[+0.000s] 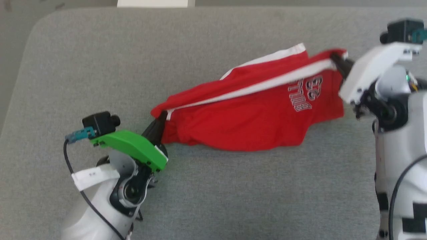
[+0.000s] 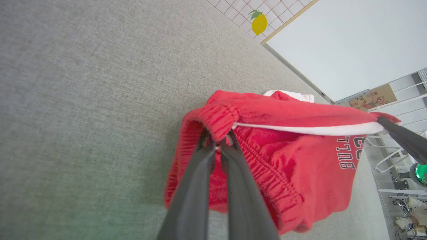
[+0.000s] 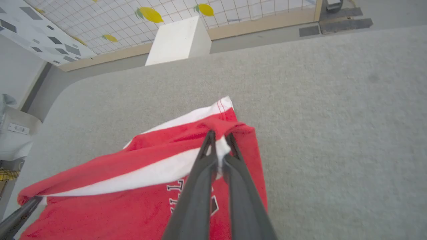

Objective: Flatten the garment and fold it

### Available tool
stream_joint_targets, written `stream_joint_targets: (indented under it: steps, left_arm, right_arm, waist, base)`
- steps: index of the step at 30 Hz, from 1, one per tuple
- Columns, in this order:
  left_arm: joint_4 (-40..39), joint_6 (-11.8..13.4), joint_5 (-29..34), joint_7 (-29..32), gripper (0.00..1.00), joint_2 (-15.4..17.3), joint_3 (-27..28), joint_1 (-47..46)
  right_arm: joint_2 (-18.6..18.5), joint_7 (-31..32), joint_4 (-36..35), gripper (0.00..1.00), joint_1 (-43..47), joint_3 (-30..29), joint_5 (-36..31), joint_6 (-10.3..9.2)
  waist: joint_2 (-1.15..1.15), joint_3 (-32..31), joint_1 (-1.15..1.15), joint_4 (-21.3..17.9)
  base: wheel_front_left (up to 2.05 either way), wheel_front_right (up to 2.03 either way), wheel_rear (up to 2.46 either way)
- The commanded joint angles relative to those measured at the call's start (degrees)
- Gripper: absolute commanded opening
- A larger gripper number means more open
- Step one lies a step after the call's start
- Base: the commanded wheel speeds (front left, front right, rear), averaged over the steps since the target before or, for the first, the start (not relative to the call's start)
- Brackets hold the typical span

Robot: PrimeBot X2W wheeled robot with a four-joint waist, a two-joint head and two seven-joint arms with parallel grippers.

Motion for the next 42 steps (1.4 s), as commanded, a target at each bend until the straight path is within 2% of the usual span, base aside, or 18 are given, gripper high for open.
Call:
stream_joint_targets:
  steps: [1, 7, 14, 15, 16, 21, 25, 29, 33, 36, 42]
  left_arm:
    - [0.5, -0.5, 0.8, -0.2, 0.0, -0.2, 0.0, -1.8]
    - [2.2, -1.4, 1.3, 0.2, 0.0, -1.1, -0.5, -5.0]
    - [4.2, -2.2, 1.2, 0.3, 0.0, -1.9, -1.2, -5.8]
    - [4.8, -2.3, 1.1, 0.3, 0.65, -2.1, -1.3, -5.8]
    - [5.0, -2.2, 1.2, 0.4, 1.0, -2.1, -1.4, -5.8]
    - [5.0, -1.4, 1.2, 0.7, 1.0, -1.4, -1.3, -5.1]
    - [3.5, 0.2, 2.5, -1.0, 1.0, 0.4, -0.4, -3.6]
    - [0.8, 3.4, 8.8, -5.2, 1.0, 3.8, -1.2, -2.0]
    - [-2.4, 7.2, 18.4, -12.1, 1.0, 6.4, -3.6, -0.2]
    - [-4.5, 8.9, 23.6, -14.7, 1.0, 6.4, -3.7, 1.9]
    - [-9.2, 8.4, 32.4, -15.3, 1.0, 4.3, -0.3, 6.7]
  right_arm:
    - [-0.1, -1.2, 2.1, 0.0, -2.5, 0.3, -1.2, -0.08]
    - [-0.1, -4.7, 11.2, 0.0, -10.3, 1.8, -5.6, -0.08]
    - [-0.1, -6.7, 20.2, 0.0, -14.2, 3.2, -8.9, -0.08]
    - [-0.1, -8.4, 22.4, 1.0, -15.0, 3.6, -9.3, -0.08]
    - [-0.1, -9.2, 23.0, 1.0, -15.3, 3.7, -9.3, -0.08]
    - [-0.1, -13.0, 24.2, 1.0, -15.9, 5.2, -6.4, -0.08]
    - [-0.1, -16.1, 22.9, 1.0, -14.7, 6.2, -4.7, -0.08]
    - [-1.7, -17.2, 20.8, 1.0, -11.6, 7.7, -4.2, -0.08]
    - [-5.0, -14.7, 18.7, 1.0, -7.0, 9.3, -7.1, -0.08]
    - [-6.5, -10.4, 17.2, 1.0, -3.3, 8.7, -9.8, -0.08]
    - [-6.1, -2.8, 12.8, 1.0, 2.3, 8.7, -13.3, -0.08]
  waist:
    - [0.59, 4.7, 0.0, 2.2]
    - [0.59, 8.4, 0.0, 3.6]
    - [0.59, 9.5, 0.0, 4.2]
    - [0.59, 9.2, 0.0, 4.3]
    - [0.59, 9.0, 0.0, 4.2]
    - [0.59, 6.2, 0.0, 3.8]
    - [0.59, 2.7, 0.0, 2.9]
    - [0.59, -0.9, 0.0, 2.2]
    - [0.59, -3.3, 0.0, 1.7]
    - [0.59, -4.3, 0.0, 1.6]
    - [0.59, -4.4, 0.0, 2.0]
  base:
    - [0.0, 0.0, 0.0]
    - [0.0, 0.0, 0.0]
    - [0.0, 0.0, 0.0]
    - [0.0, 0.0, 0.0]
    - [0.0, 0.0, 0.0]
    - [0.0, 0.0, 0.0]
    - [0.0, 0.0, 0.0]
    - [0.0, 0.0, 0.0]
    - [0.0, 0.0, 0.0]
    - [0.0, 0.0, 0.0]
    - [0.0, 0.0, 0.0]
